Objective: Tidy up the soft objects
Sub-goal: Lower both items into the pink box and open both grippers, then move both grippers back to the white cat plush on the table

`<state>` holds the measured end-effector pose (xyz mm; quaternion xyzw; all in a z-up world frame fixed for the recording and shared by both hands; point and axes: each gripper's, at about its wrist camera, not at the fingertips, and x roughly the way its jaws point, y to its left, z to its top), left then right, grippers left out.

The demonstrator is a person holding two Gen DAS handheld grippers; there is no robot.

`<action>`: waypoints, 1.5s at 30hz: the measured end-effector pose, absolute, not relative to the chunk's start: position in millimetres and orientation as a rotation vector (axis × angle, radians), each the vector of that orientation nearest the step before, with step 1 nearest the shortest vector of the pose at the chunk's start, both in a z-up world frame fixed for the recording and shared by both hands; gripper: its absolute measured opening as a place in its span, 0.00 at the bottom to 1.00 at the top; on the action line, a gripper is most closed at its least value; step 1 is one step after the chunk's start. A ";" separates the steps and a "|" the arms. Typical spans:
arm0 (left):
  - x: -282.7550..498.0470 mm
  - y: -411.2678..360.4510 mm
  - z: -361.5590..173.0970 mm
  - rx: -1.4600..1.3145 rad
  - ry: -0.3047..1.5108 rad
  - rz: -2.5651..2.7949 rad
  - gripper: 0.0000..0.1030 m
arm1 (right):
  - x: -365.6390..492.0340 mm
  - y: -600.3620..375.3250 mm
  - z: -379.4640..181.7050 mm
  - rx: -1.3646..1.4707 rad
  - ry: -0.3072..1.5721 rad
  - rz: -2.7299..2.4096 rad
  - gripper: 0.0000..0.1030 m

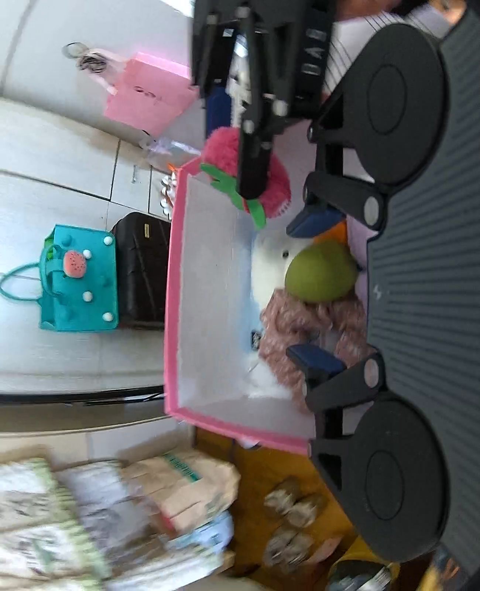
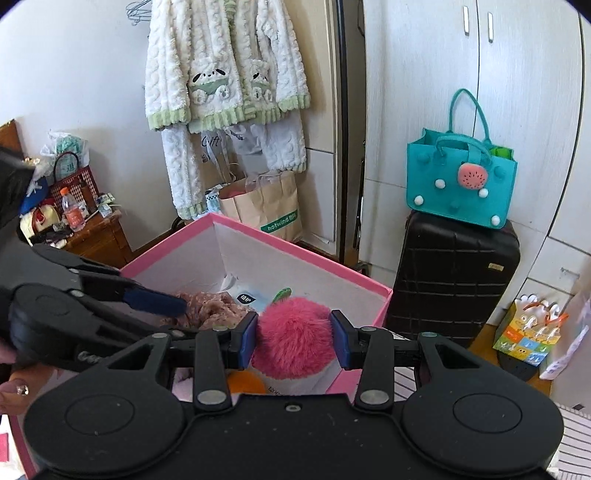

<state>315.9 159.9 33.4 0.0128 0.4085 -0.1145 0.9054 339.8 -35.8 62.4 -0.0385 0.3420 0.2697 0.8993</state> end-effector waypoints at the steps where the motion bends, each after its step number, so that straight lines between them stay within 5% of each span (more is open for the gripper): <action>1: 315.6 160.4 34.9 0.044 0.834 -0.225 0.62 | 340.8 -36.4 62.1 -0.074 0.711 0.565 0.46; 14: 278.8 164.4 61.7 0.063 0.768 -0.215 0.63 | 329.2 -50.2 70.3 0.060 0.744 0.655 0.53; 45: 120.2 59.0 130.1 0.259 0.567 -0.444 0.77 | 123.7 -184.2 123.3 -0.021 0.623 0.653 0.67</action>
